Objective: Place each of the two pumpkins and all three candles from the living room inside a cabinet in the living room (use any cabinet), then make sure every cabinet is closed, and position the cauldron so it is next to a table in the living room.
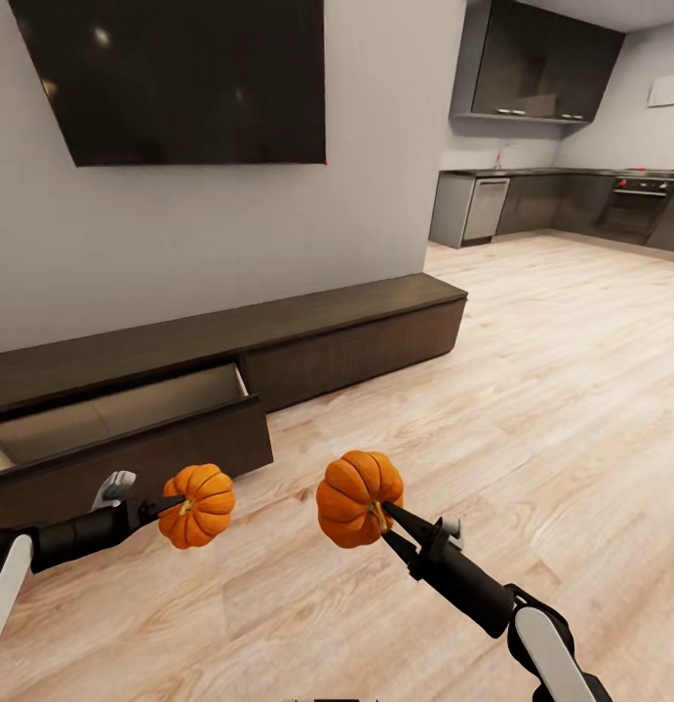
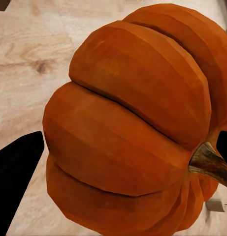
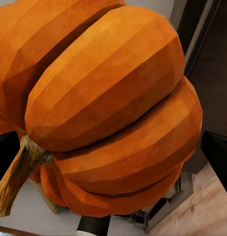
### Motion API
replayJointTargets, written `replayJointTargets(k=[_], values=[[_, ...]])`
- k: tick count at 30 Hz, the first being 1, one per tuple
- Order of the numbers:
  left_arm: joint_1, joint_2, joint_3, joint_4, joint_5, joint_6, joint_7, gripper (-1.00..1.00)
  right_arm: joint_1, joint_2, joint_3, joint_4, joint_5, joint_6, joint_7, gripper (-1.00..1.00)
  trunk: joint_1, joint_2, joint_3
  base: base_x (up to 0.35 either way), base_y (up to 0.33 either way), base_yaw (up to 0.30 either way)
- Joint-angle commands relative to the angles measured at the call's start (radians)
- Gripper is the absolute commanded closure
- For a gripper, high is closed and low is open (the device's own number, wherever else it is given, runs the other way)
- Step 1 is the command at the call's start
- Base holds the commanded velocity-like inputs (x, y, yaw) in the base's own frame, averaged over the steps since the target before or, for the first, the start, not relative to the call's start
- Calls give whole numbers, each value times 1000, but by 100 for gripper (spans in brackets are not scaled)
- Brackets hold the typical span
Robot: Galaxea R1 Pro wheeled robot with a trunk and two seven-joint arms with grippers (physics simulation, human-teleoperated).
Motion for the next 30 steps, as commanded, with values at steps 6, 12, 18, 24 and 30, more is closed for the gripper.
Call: replayJointTargets(k=[6, 12, 18, 24, 30], values=[[0, 1, 0, 0, -2, 0, 1, 100, 0, 1, 0, 0, 0, 3, -1, 100, -3, 1, 16, 0, 0, 108], [0, 1, 0, 0, -2, 0, 1, 100, 0, 1, 0, 0, 0, 3, -2, 100, -5, 3, 30, 0, 0, 134], [0, 1, 2, 0, -1, 0, 1, 100, 0, 1, 1, 0, 1, 3, -3, 100, -18, 25, 42, 0, 0, 143], [0, 1, 4, 0, 0, 0, 0, 100, 0, 1, 0, 0, 1, 3, -4, 100, -41, 67, 52, 0, 0, 149], [0, 2, 6, -1, 7, 0, -5, 100, 0, 1, 0, 0, 1, 3, -5, 100, -64, 109, 61, 0, 0, 150]])
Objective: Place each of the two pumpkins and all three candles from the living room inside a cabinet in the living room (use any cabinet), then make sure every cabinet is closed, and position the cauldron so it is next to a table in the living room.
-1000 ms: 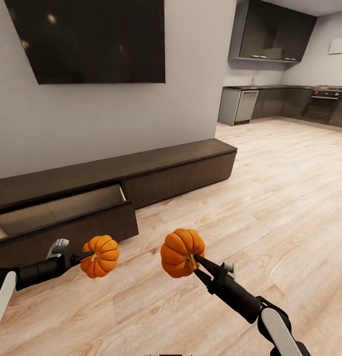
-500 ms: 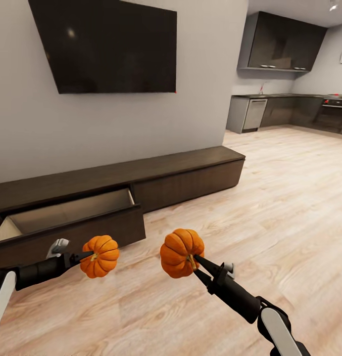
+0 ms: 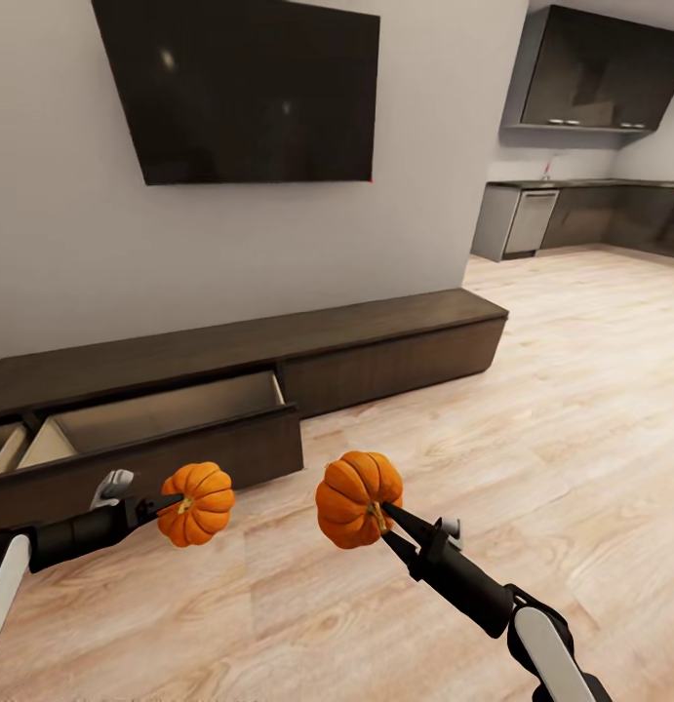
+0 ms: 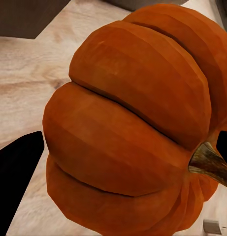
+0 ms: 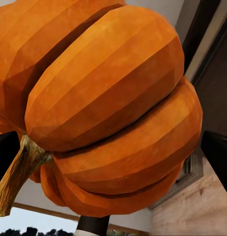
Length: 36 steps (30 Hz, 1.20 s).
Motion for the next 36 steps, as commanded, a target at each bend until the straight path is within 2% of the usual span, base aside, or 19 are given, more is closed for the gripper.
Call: replayJointTargets(k=[1, 7, 15, 36], values=[[0, 0, 0, 0, -1, 0, 1, 100, 0, 0, 0, 0, 0, 0, -1, 100, -4, 7, 2, 0, 0, 150], [0, 0, 0, 0, 0, 0, 0, 100, 0, 0, 0, -1, 1, 0, -5, 100, -27, 49, 11, 0, 0, 150], [0, 0, 0, 0, -1, 0, 0, 100, 0, 1, 0, -2, -2, 2, -68, 100, -58, 105, 24, 0, 0, 154], [0, 0, 0, 0, -2, 0, 0, 100, 0, 2, 0, -3, -3, 3, -77, 100, -138, 252, 59, 0, 0, 159]])
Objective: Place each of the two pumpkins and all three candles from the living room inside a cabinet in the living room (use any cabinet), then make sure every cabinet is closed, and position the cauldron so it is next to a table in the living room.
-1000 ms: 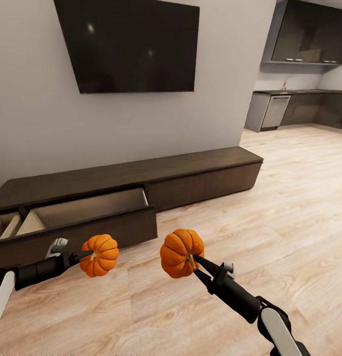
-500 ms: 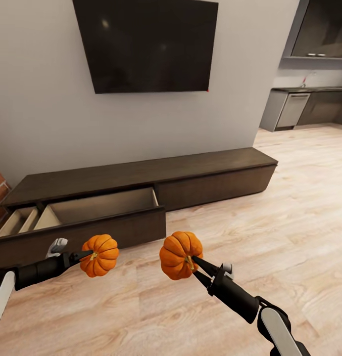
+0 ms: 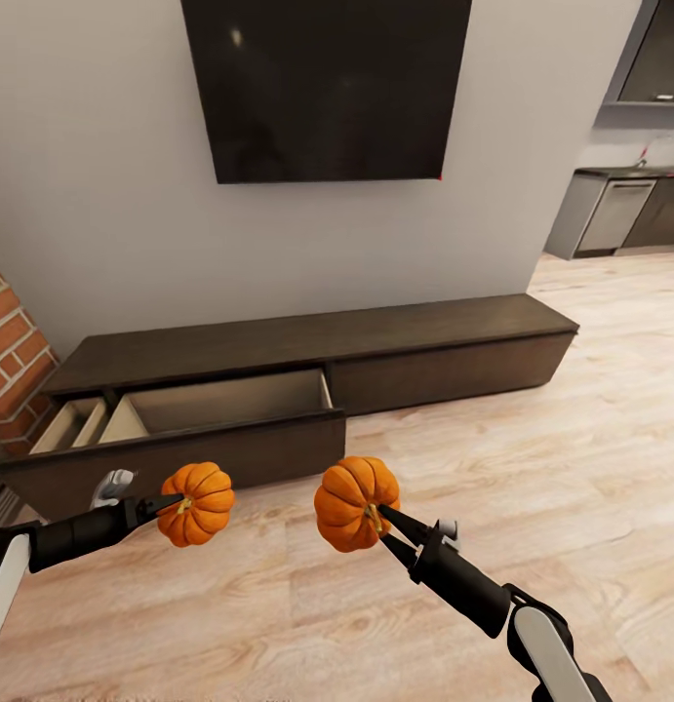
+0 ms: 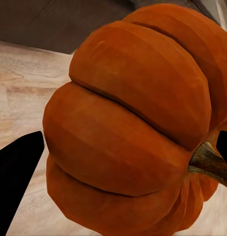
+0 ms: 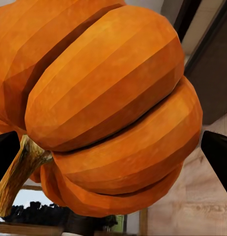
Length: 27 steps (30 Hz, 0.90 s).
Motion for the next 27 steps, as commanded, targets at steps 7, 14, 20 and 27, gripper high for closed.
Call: replayJointTargets(k=[7, 14, 20, 27], values=[[0, 0, 0, 1, -1, 1, 1, 100, 0, 0, 0, -1, 0, 0, -1, 100, -27, 49, 12, 0, 0, 171], [0, 0, 1, 1, 0, 1, 1, 100, 0, 0, 1, -1, 1, 0, -1, 100, -54, 98, 26, 0, 0, 225], [0, 0, 1, 1, 0, 2, 1, 100, 0, 0, 24, -2, 2, -2, -2, 100, -77, 140, 41, 0, 0, 260], [0, 0, 1, 1, 0, 3, 1, 100, 0, 0, 28, -2, 3, -3, -2, 100, -104, 189, 61, 0, 0, 275]])
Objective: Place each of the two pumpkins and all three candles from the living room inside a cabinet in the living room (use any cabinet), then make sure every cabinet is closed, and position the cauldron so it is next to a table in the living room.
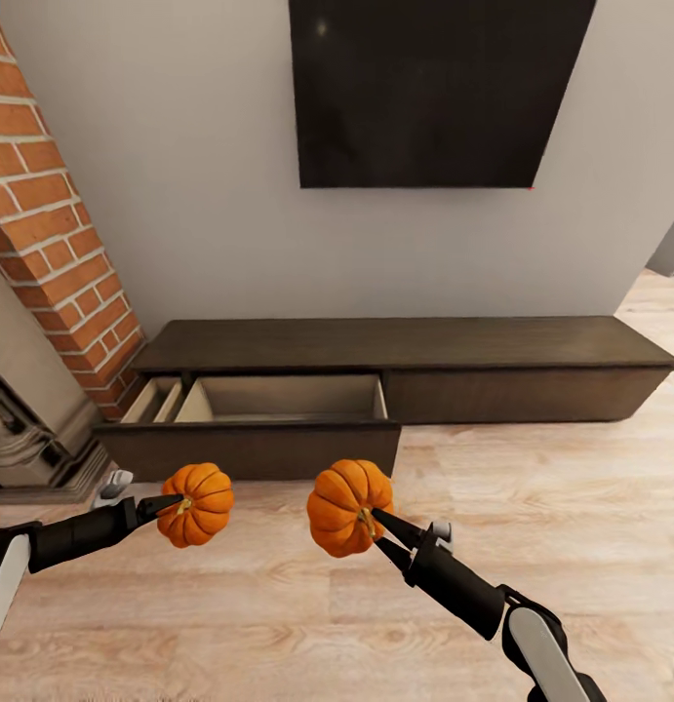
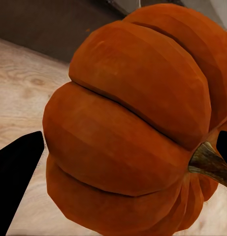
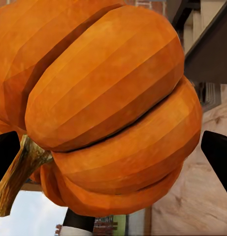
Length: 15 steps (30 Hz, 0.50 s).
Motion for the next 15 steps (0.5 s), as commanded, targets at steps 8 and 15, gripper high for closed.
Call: replayJointTargets(k=[8, 15], values=[[0, 0, -1, 0, 3, 2, 1, 100, 0, 0, 1, 0, -4, -2, 1, 100, -31, 56, 28, 0, 0, 280], [0, 0, 0, 0, 2, 3, 1, 100, 0, 0, 6, 0, -4, -5, 1, 100, -58, 105, 56, 0, 0, 249]])
